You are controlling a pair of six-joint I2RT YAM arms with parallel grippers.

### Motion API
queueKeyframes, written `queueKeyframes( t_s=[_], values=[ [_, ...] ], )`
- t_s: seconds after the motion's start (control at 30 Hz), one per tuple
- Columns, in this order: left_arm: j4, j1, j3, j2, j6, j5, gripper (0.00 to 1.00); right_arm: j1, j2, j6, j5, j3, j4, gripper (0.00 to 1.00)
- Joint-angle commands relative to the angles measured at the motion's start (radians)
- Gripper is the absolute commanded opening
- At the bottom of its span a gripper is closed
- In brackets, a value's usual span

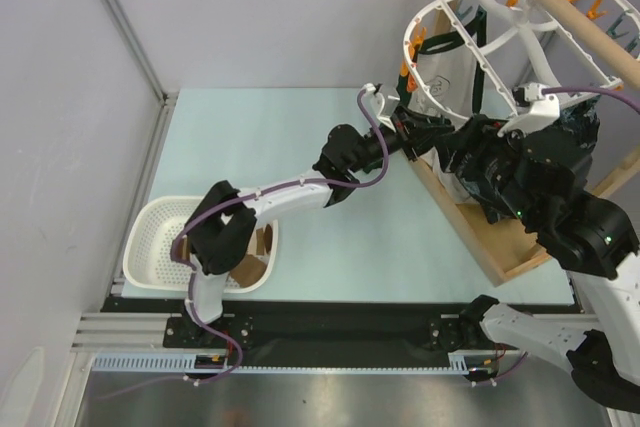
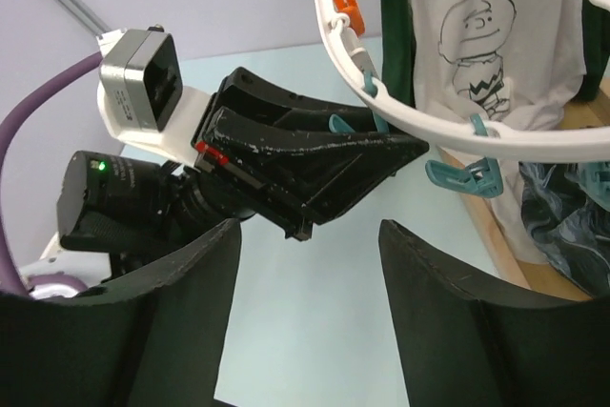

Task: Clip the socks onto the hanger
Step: Open the clamp at the hanger.

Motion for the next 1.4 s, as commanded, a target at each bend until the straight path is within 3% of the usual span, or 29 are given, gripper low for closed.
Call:
queueKeyframes(
  t_s=[0.0,0.07,0.17,0.27,0.37,0.87,1.1,1.37],
  values=[
    [-0.023,-0.005,-0.043,-0.093,0.045,-0.014,0.12,-0.002,0.037,-0.024,0.035,0.034,0.045,0.65],
    [-0.037,-0.005,-0.073,-0.113,0.062,-0.028,0.11,-0.002,0.058,-0.029,0.037,0.037,0.060,0.57],
    [-0.019,-0.005,-0.110,-0.136,0.068,-0.042,0.16,-0.002,0.077,-0.029,0.041,0.034,0.080,0.55],
    [-0.009,-0.005,-0.109,-0.133,0.064,-0.048,0.33,-0.002,0.094,-0.020,0.037,0.028,0.089,0.55],
    [0.003,-0.005,-0.087,-0.119,0.059,-0.042,0.39,-0.002,0.094,-0.017,0.037,0.031,0.088,0.56],
    [0.038,-0.005,0.014,-0.030,0.024,-0.011,0.48,-0.003,0.072,-0.017,0.054,0.057,0.080,0.56],
    [0.060,-0.005,0.014,-0.007,0.007,-0.020,0.39,-0.002,0.089,-0.009,0.072,0.056,0.074,0.56],
    [0.084,-0.003,-0.020,-0.036,-0.013,-0.031,0.12,0.000,0.114,0.003,0.152,0.053,0.051,0.51]
  ],
)
